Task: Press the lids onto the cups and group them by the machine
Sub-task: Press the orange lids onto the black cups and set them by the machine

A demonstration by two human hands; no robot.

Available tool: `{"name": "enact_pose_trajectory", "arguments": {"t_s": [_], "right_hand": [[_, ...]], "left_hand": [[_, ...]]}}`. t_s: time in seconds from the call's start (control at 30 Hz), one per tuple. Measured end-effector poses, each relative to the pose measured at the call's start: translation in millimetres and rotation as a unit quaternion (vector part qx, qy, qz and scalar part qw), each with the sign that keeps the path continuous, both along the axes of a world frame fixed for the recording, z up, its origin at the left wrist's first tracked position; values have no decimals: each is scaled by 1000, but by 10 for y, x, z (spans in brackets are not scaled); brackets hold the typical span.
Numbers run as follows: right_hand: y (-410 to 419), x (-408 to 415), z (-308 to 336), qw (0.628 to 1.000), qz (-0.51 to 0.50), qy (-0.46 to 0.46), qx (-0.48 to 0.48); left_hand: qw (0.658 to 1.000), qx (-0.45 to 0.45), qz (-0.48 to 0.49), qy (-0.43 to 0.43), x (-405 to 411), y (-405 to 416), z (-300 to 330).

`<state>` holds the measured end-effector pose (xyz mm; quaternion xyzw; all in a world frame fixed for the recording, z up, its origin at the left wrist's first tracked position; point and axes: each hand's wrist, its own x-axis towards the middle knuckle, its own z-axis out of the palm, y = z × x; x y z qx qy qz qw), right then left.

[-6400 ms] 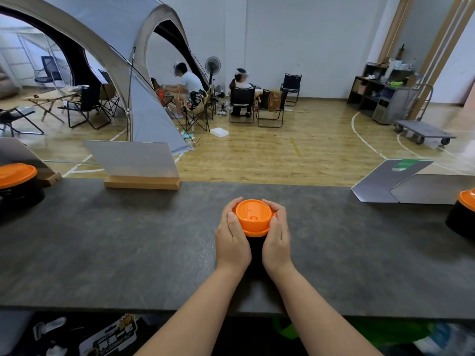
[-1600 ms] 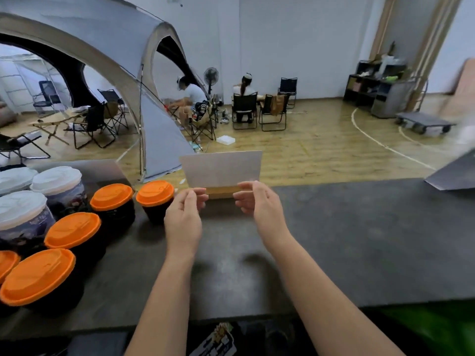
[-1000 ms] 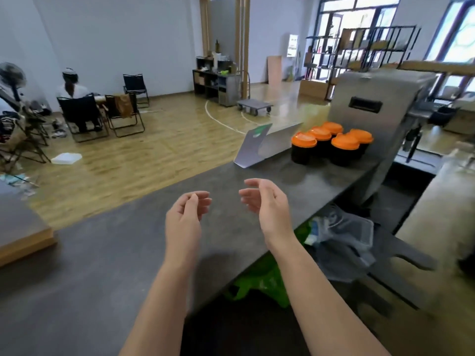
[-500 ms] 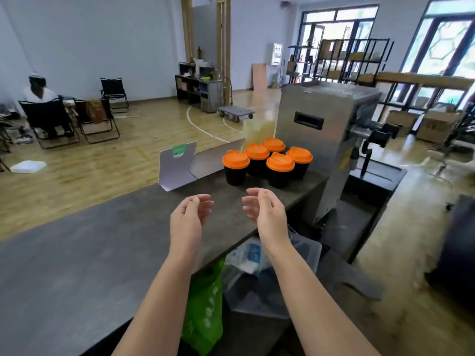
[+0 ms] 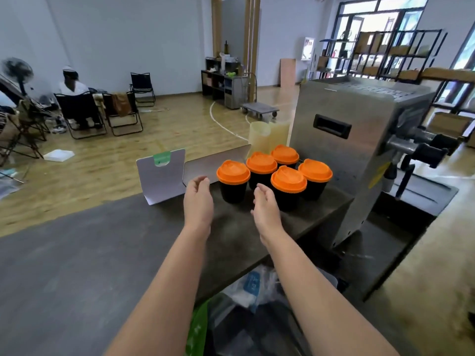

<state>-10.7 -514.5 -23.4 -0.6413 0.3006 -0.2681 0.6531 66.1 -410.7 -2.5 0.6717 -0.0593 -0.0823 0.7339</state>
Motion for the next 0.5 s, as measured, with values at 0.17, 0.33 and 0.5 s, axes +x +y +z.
{"name": "enact_pose_trajectory", "arguments": {"t_s": [0.17,0.33,0.5], "right_hand": [[-342,334,-70,998,43,21,50],[-428,434,-144,992,95,24,80],[-384,398,-124,992,121,22,33]], "left_hand": [[999,19,24,16,248,-446,30],[998,12,43,52,353,-734,-149],[996,39,77,37,259,-690,-154]]}}
